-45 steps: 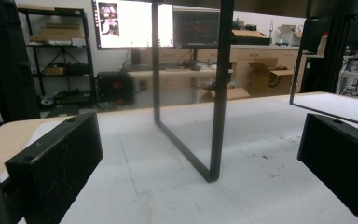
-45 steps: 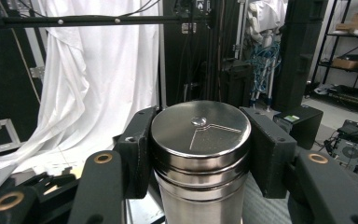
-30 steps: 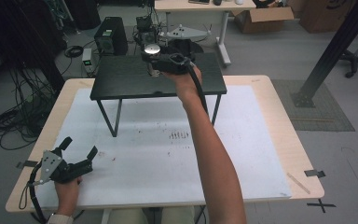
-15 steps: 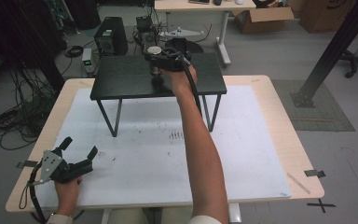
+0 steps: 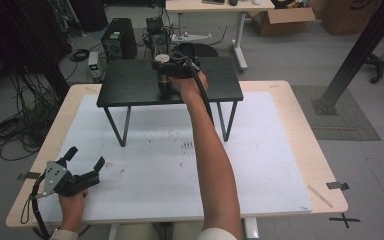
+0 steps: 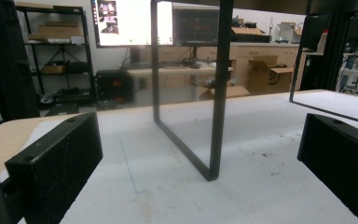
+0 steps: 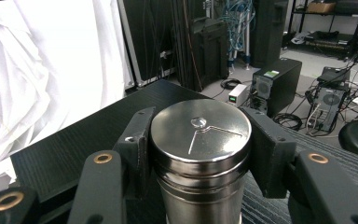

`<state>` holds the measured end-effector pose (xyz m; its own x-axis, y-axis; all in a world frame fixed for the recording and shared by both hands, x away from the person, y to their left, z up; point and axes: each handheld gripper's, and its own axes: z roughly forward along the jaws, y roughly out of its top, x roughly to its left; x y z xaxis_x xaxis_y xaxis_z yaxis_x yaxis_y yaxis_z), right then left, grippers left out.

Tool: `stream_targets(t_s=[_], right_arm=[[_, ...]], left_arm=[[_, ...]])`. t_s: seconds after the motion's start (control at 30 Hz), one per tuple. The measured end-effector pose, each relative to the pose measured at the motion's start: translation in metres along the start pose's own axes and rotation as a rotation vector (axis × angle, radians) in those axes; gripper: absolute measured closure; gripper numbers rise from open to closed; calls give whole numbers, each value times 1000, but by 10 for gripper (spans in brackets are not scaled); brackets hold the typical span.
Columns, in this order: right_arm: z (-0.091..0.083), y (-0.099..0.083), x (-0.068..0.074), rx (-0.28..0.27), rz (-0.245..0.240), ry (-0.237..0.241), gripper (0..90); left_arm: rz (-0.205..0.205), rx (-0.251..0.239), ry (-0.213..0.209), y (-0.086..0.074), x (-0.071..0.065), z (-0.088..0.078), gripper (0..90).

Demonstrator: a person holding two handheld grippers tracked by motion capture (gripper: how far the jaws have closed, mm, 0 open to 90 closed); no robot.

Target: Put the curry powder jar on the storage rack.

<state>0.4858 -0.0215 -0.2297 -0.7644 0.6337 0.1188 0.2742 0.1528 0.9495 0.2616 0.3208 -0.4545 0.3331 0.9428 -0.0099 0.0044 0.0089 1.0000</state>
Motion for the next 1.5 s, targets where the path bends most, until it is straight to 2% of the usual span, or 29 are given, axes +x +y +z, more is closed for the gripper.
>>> stream_targets(t_s=[0.23, 0.33, 0.53, 0.77, 1.07, 1.33, 1.5], right_arm=[[-1, 0, 0, 6, 2, 5, 472], [-1, -1, 1, 2, 19, 12, 418], [-3, 0, 1, -4, 22, 6, 346], [-10, 2, 2, -30, 36, -19, 253], [-23, 6, 4, -44, -2, -24, 156], [-40, 8, 6, -79, -20, -48, 24], [-50, 8, 7, -95, -21, -48, 6]], left_arm=[[1, -1, 0, 0, 0, 0, 2], [1, -1, 0, 0, 0, 0, 3], [1, -2, 0, 0, 0, 0, 2], [1, -2, 0, 0, 0, 0, 2], [4, -2, 0, 0, 0, 0, 3], [5, -2, 0, 0, 0, 0, 2], [4, -4, -1, 0, 0, -1, 2]])
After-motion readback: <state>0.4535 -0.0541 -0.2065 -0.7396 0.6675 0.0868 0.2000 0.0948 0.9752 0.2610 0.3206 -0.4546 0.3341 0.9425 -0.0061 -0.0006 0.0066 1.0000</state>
